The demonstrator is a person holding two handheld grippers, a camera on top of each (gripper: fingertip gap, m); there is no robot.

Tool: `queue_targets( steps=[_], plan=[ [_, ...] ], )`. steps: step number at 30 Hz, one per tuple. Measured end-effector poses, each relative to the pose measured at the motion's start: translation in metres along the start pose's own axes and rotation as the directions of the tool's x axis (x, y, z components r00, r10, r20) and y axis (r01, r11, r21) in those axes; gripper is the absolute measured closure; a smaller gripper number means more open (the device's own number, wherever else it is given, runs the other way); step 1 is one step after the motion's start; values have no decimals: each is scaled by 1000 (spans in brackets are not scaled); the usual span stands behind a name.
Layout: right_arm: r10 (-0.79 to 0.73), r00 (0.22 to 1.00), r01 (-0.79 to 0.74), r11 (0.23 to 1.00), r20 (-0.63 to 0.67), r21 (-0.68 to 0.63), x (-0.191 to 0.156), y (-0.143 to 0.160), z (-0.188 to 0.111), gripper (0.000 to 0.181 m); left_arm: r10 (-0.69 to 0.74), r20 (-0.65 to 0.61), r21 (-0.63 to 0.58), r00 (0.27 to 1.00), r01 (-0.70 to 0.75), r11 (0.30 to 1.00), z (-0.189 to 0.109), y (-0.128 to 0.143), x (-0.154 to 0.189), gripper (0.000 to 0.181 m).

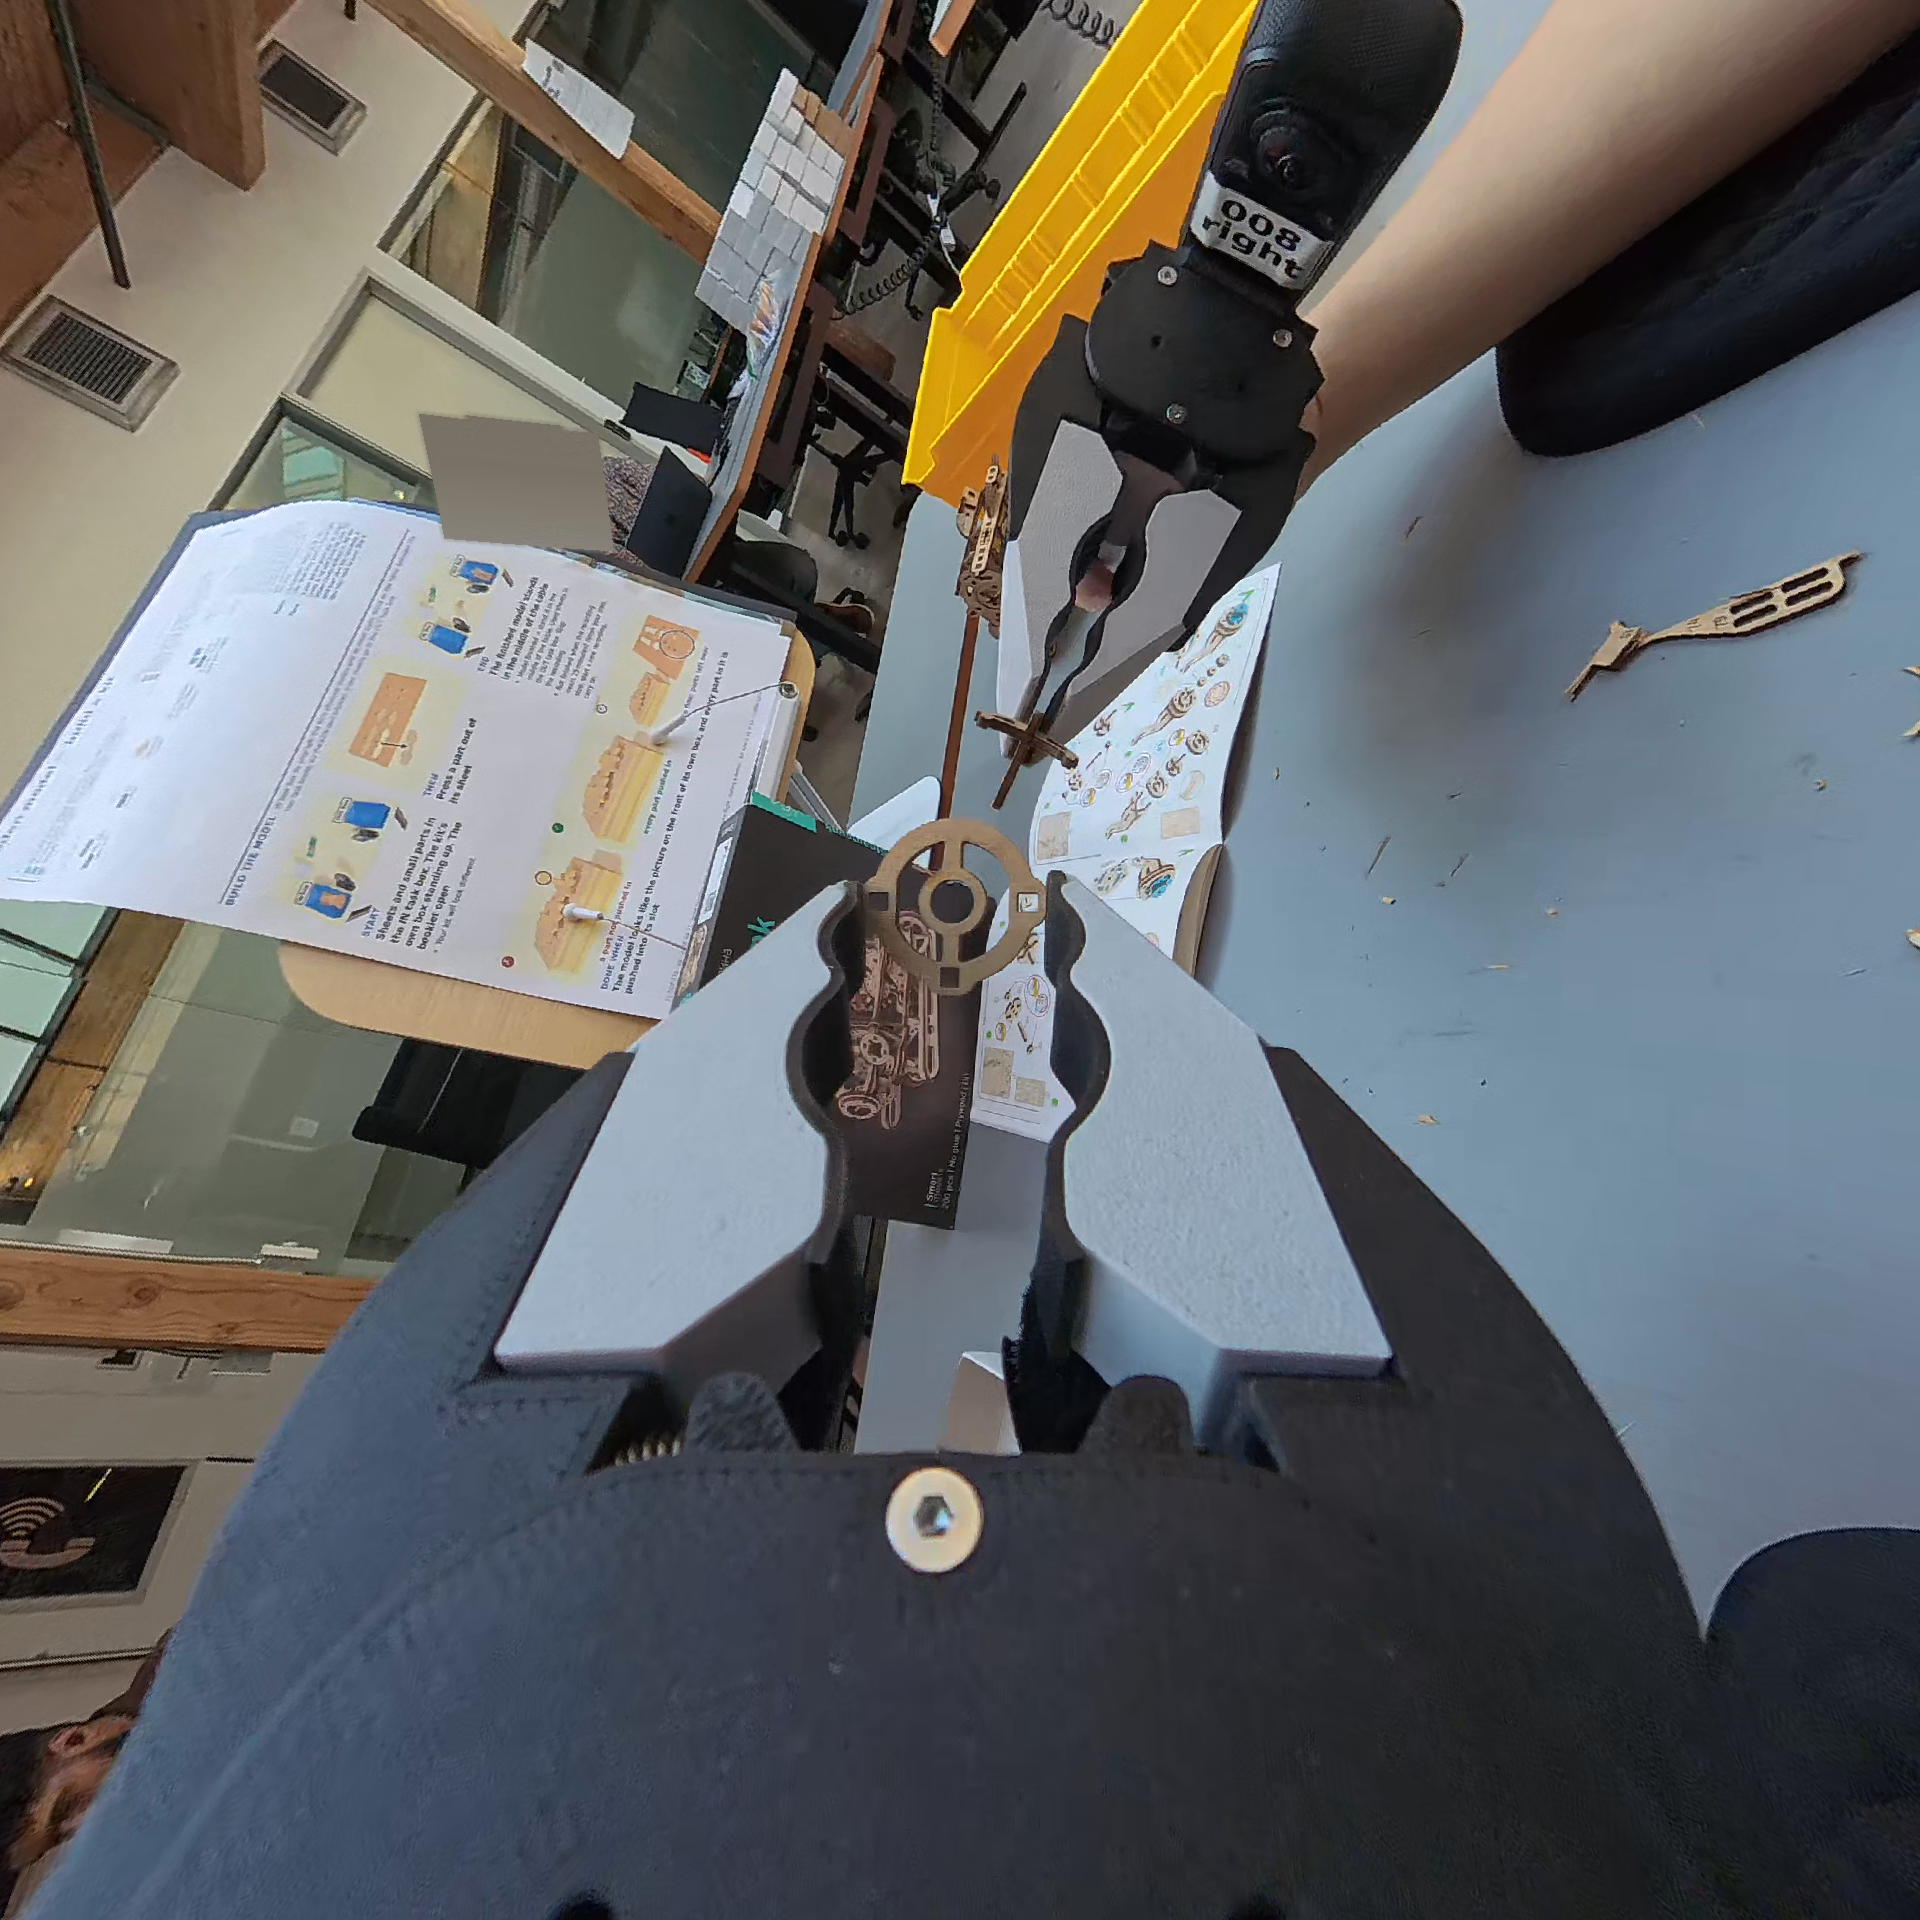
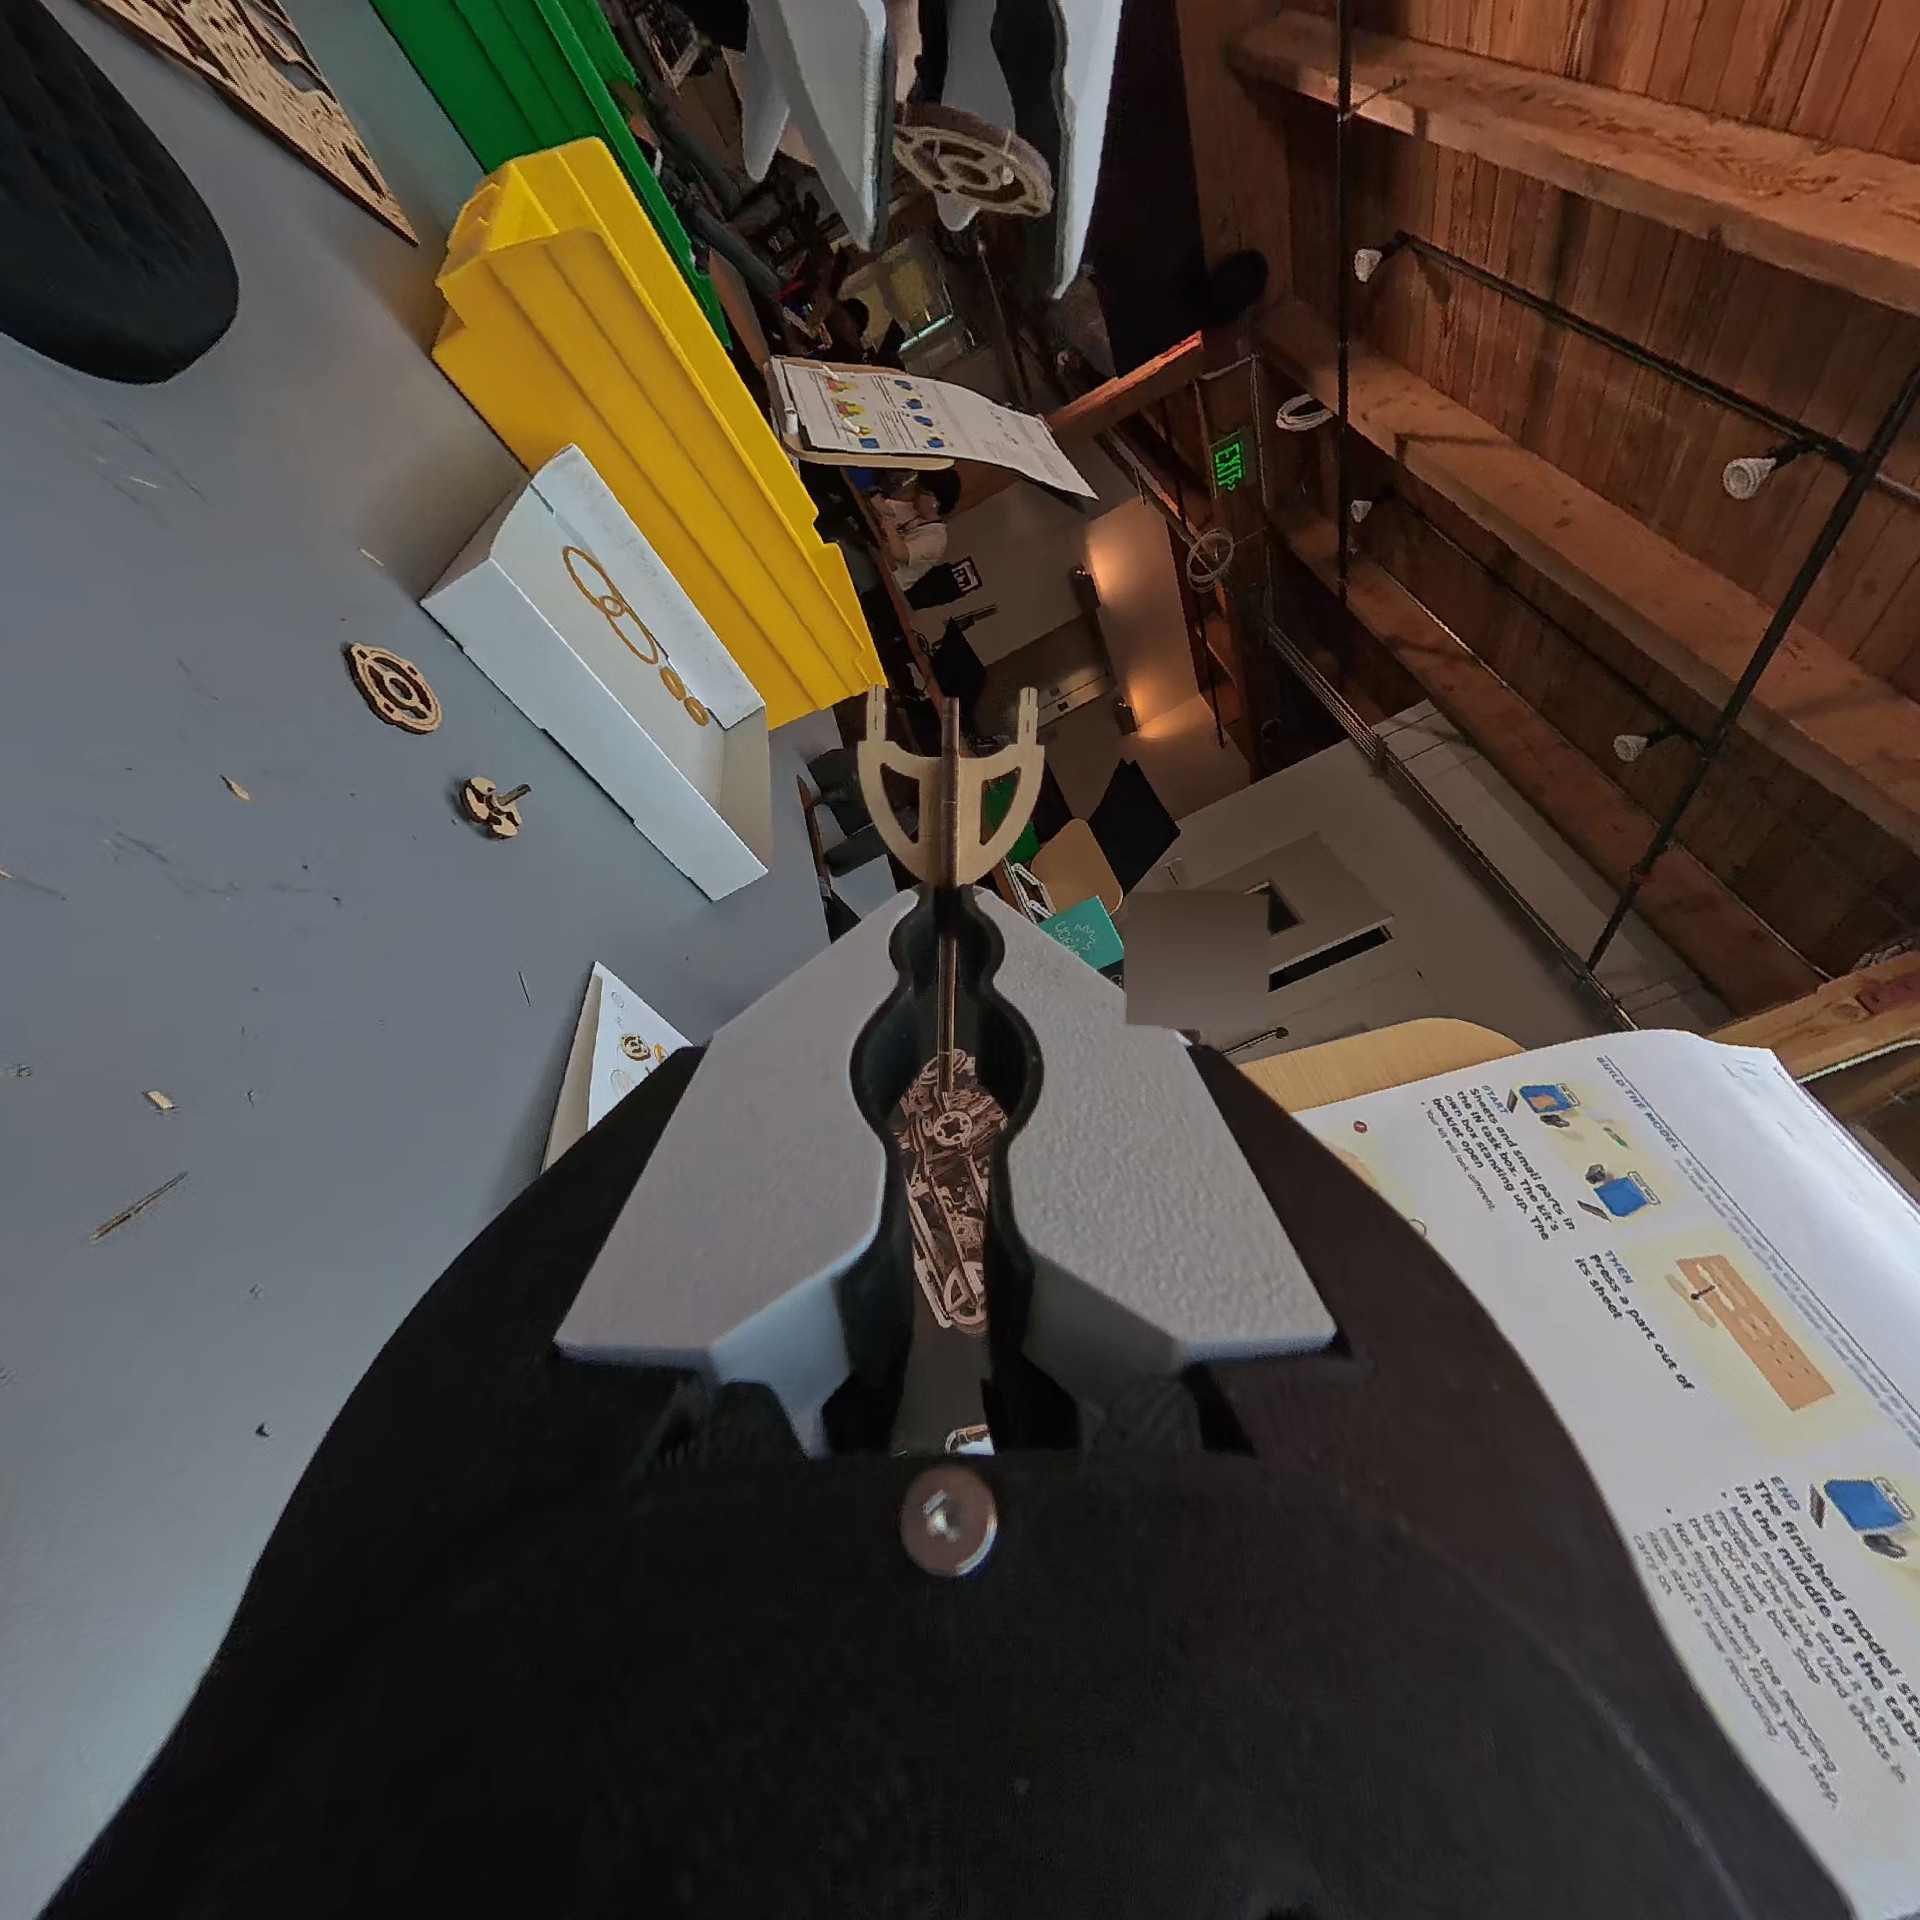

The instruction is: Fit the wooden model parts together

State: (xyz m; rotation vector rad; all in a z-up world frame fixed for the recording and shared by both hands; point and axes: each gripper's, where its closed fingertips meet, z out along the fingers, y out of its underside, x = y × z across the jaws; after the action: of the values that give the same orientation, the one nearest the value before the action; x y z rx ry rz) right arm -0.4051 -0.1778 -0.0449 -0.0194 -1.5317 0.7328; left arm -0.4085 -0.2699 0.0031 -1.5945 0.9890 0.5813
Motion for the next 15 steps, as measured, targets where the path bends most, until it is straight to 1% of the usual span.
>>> queue_targets(
  steps=[6,15],
  plan=[
    [57,998,-57,998,-22,-7,6,8,-1,180,-2,34,6,999,2,1000,-12,0,-11,148],
    [120,993,-120,993,8,17,3,5,0,181,9,24,14,1000,-9,1000,-13,-3,-8,148]
  ],
)
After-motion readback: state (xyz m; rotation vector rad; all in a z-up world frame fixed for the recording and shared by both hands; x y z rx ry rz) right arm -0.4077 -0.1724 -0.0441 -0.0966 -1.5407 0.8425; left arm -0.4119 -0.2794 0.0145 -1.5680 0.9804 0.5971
